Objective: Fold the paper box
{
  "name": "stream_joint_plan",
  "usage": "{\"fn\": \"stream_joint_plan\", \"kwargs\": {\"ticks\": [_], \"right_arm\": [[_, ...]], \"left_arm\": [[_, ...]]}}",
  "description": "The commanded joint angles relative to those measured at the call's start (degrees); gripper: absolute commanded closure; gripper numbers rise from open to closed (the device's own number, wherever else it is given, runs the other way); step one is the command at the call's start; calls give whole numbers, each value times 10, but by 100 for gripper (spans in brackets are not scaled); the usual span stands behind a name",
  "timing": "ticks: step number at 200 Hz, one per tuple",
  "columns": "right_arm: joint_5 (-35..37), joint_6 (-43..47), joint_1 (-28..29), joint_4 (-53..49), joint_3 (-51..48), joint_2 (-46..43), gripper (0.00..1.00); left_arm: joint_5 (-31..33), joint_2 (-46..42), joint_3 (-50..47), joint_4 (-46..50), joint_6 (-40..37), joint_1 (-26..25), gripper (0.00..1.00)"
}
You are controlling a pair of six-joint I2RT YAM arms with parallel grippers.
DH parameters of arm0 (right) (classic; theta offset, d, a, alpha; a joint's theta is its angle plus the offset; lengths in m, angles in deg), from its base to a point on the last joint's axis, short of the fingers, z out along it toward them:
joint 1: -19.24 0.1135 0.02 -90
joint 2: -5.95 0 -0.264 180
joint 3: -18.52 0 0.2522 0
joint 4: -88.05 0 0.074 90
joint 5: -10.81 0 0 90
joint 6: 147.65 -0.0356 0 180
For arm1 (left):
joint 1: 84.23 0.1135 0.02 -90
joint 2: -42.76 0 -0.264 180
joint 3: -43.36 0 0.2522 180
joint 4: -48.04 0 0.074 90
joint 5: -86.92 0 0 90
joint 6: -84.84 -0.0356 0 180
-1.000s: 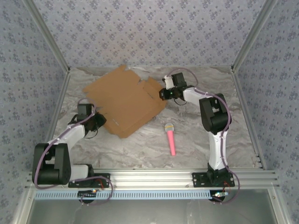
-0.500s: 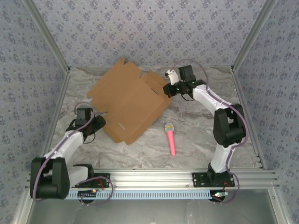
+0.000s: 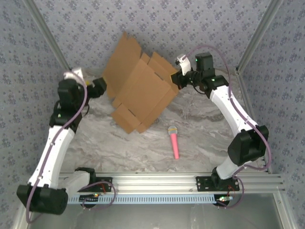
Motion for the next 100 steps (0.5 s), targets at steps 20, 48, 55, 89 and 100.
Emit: {"fn": "stream_joint_plan", "kwargs": {"ticks": [20, 48, 55, 89, 100], "right_arm": [[-51, 65, 4, -87, 78, -30, 100], [-58, 92, 9, -121, 105, -43, 100], [-57, 98, 12, -126, 107, -48, 100], [-46, 148, 39, -163, 118, -67, 100], [-44, 161, 45, -173, 121, -70, 100]], "left_arm": [[-116, 100, 212, 88, -294, -95, 21], [-147, 166, 373, 232, -437, -123, 21], [-165, 183, 414, 280, -463, -125, 21], [-197, 261, 582, 453, -598, -158, 19], [-195, 287, 629, 491, -625, -172, 18]]}}
